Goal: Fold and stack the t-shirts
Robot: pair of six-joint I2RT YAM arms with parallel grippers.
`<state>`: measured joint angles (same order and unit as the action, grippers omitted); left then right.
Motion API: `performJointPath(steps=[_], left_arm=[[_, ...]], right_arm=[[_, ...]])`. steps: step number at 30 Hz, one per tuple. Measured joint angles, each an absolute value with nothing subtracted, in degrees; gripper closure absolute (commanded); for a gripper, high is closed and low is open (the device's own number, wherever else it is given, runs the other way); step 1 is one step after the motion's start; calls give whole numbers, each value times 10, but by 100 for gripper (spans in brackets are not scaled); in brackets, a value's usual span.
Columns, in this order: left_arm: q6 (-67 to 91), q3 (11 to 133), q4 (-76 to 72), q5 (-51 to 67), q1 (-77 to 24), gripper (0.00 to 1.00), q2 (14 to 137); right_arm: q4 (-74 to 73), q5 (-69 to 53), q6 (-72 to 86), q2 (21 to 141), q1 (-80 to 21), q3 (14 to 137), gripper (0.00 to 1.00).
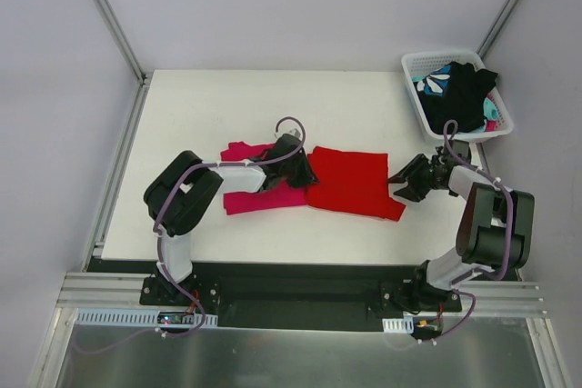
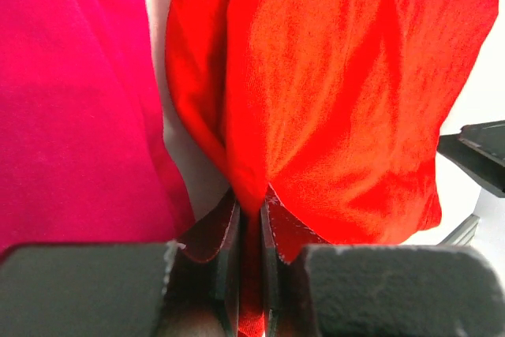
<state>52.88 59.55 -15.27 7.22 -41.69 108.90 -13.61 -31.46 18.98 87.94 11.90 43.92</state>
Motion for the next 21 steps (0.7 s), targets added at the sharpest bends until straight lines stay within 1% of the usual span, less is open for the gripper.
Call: performJointPath(steps=[6,15,21], left_arm=[[522,595,-145,85,-404,95,1089],[519,598,-142,92,-400,95,1089],[519,602,-141,100,-400,94,1092]], right_arm=[[-149,-288,179,906,119,438,50],[-131,-312,183,922,117,442,50],[-117,-315,196,943,74,462,50]])
